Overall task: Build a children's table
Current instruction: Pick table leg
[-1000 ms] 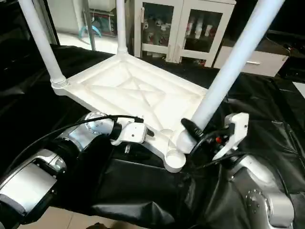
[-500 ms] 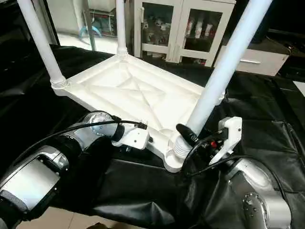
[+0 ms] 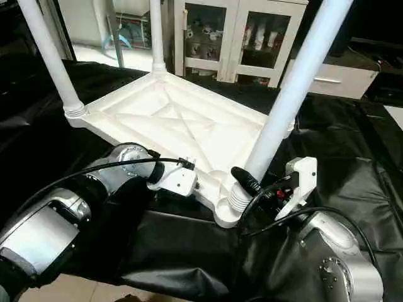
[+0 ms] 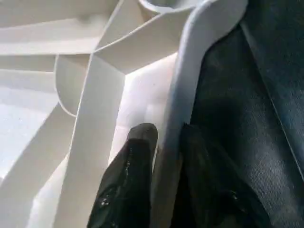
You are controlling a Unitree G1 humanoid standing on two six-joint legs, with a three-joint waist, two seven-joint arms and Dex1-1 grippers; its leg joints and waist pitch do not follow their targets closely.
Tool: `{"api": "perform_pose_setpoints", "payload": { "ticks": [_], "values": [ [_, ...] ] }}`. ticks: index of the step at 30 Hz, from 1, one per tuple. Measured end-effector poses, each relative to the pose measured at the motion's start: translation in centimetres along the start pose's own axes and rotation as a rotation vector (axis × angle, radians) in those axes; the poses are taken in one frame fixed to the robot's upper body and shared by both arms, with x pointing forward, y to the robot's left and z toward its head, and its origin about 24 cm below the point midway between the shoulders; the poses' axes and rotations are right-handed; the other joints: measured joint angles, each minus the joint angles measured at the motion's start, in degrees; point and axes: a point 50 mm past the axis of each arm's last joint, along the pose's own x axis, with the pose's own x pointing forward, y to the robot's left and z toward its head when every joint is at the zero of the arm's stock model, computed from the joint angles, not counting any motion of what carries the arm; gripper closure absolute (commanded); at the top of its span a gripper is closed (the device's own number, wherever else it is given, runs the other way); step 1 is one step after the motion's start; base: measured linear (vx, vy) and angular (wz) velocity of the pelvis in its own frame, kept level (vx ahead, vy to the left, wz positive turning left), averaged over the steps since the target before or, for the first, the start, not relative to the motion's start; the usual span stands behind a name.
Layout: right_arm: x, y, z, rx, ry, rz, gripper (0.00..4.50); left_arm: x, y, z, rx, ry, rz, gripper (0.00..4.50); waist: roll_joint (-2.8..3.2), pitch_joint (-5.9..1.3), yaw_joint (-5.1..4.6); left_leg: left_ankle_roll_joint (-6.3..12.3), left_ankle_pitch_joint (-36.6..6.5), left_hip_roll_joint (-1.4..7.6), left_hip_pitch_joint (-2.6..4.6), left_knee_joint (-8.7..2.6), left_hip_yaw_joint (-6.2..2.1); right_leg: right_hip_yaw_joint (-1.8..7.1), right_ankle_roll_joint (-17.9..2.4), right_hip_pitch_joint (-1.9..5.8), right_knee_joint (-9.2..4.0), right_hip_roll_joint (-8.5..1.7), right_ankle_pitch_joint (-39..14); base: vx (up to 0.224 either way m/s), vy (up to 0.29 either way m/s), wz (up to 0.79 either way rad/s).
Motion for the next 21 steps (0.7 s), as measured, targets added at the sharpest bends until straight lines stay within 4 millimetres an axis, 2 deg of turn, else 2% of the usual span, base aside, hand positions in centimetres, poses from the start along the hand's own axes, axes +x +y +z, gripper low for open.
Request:
{"api": "perform_pose_setpoints", "payload": {
  "ticks": [6,11,16,21],
  "values": [
    [0.3,0.2,0.1,-0.012,0.003,0.02,2.62,-0.7,-0.1,-0.3,0.047,0.059,-0.08,3.82,0.02,-0.03,-0.92,-0.01,0.0,0.06,0.2,-0.05,0.03,0.0,0.0,0.07,0.0,0.02,0.0,0.0,0.0,0.0],
    [0.4,0.2,0.2,-0.016,0.001,0.032,2.62,-1.4,-0.3,-0.9,0.017,0.106,-0.128,4.07,-0.02,-0.03,-1.36,-0.07,-0.01,0.08,0.89,-0.41,0.0,0.0,-0.11,0.41,-0.07,-0.01,0.04,0.0,0.0,0.0],
    [0.4,0.2,0.2,-0.018,0.003,0.031,2.62,-1.8,-0.4,-1.6,-0.127,0.126,-0.122,4.2,0.01,-0.06,-1.38,-0.19,0.03,0.08,1.41,-0.73,-0.19,-0.21,-0.02,0.41,-0.16,-0.11,0.0,0.0,0.0,0.0],
    [0.5,0.2,0.3,-0.028,0.0,0.032,2.62,-2.4,-1.3,-2.6,-0.321,0.104,-0.08,4.23,0.27,-0.22,-1.73,-0.37,-0.03,-0.01,1.95,-1.33,-0.44,-1.03,0.0,0.37,-0.89,-0.79,0.04,-0.004,0.013,-0.17]
  ]
}}
